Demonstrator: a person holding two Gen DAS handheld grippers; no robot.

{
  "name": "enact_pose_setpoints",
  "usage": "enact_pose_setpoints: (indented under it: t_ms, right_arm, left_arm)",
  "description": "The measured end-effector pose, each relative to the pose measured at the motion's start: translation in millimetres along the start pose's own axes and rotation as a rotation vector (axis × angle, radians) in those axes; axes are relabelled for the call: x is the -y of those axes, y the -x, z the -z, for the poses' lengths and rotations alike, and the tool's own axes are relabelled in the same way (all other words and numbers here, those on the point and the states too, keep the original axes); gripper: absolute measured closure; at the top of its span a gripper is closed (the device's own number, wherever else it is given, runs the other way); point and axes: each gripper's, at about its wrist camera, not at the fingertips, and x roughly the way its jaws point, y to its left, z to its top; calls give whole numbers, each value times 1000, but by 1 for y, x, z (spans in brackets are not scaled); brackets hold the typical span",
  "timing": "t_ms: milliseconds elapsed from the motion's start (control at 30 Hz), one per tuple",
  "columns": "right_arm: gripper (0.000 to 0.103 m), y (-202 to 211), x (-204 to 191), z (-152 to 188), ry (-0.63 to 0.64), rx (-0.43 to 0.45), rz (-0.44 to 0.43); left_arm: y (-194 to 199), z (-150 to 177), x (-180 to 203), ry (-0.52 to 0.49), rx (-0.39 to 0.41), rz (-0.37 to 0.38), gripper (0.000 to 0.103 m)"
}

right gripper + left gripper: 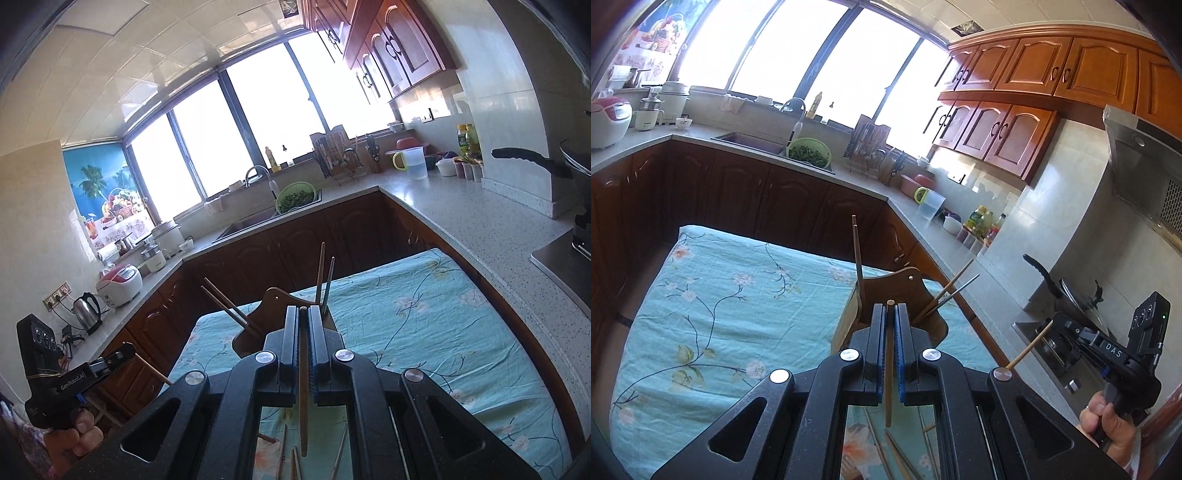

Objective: Organize utensils
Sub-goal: 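Lift the left gripper's chopstick over the caddy while the right gripper lifts its own, then lower the left gripper's chopstick into the caddy and open while the right gripper releases its own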

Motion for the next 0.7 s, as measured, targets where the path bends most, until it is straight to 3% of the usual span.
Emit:
enact_pose_setpoints:
  t_ms: [400,700]
  right_arm:
    - [99,-8,-1,-46,-13,126,1]
    - [99,-36,-3,-77,-9,200,21]
  left_arm:
    - [-1,-32,6,-39,115,10,100]
    - [-25,-55,6,-52,194,-17,100]
